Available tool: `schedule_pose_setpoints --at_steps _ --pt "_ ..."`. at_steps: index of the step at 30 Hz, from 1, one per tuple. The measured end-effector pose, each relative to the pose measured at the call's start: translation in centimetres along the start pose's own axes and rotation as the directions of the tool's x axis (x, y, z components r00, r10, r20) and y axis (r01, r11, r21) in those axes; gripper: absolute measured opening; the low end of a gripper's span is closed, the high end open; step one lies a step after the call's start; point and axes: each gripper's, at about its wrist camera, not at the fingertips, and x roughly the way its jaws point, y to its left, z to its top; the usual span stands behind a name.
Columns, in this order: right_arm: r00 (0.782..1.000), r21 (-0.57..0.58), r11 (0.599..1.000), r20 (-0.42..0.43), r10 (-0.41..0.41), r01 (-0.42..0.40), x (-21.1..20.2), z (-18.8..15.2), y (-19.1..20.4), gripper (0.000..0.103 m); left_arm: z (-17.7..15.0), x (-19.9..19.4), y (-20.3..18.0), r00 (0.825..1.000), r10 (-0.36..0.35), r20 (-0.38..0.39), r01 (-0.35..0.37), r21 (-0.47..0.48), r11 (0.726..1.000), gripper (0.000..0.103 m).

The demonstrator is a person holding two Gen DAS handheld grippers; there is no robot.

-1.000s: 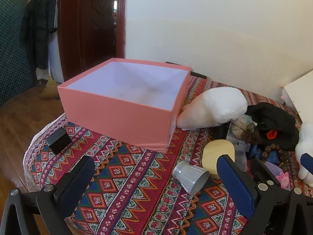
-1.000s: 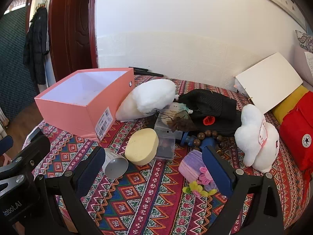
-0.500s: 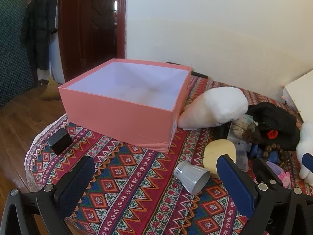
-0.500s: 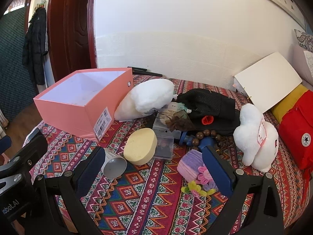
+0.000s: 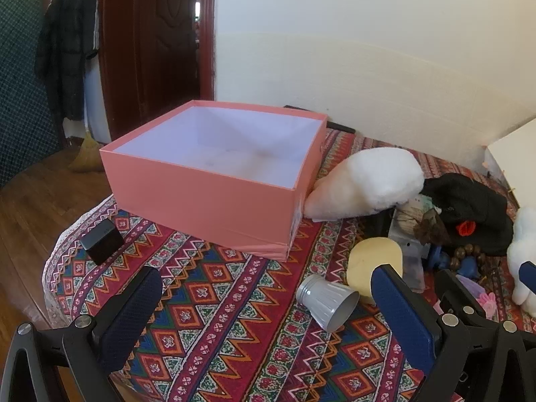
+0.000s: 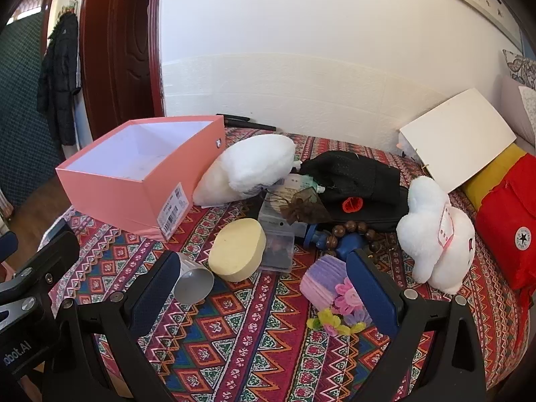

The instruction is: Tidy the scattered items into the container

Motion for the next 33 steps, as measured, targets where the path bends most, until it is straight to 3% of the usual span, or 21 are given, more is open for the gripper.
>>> schedule_pose_setpoints --at_steps 4,7,8,11,14,18,23,26,33 --pt "1.0 0.003 1.0 -0.003 -0.011 0.011 0.3 -0.1 -0.5 0.101 0.0 0.4 0.1 1.0 -0.002 -0.003 0.002 0.001 1.0 0.103" --pt "0.999 0.006 0.999 -0.015 -0.031 0.031 0.7 -0.4 -1.2 0.101 -0.5 1.6 1.2 0.986 -0.165 -0.014 0.164 -0.048 0.985 0.103" --pt "0.999 0.006 0.999 -0.023 -0.041 0.041 1.0 -0.5 -1.6 0.101 -0.6 2.0 1.4 0.982 -0.189 -0.021 0.188 -0.059 0.98 0.103" --pt "0.997 0.014 0.998 -0.048 -0.061 0.061 1.6 -0.9 -2.8 0.101 -0.9 2.9 0.8 0.987 -0.16 -0.014 0.161 0.008 0.987 0.103" --pt "0.995 0.028 0.996 -0.06 -0.079 0.081 1.9 -1.1 -4.3 0.101 -1.3 2.9 -1.7 0.99 -0.139 0.039 0.13 0.171 0.977 0.103" --pt "0.992 0.056 0.994 -0.084 -0.094 0.099 2.4 -1.4 -6.4 0.101 -1.8 4.0 -3.7 0.974 -0.22 -0.046 0.225 0.226 0.948 0.103" --pt "0.979 0.117 0.987 -0.182 -0.091 0.113 5.1 -2.9 -8.9 0.101 -1.8 7.1 -6.5 0.949 -0.285 -0.137 0.311 0.24 0.92 0.103" --pt "0.969 0.148 0.982 -0.235 -0.078 0.115 7.0 -4.2 -10.2 0.101 -1.2 9.9 -8.4 0.948 -0.263 -0.182 0.303 0.246 0.921 0.103" --pt "0.953 0.188 0.975 -0.298 -0.056 0.116 10.5 -5.3 -11.7 0.101 -1.7 15.7 -10.3 0.915 -0.271 -0.3 0.329 0.163 0.93 0.103"
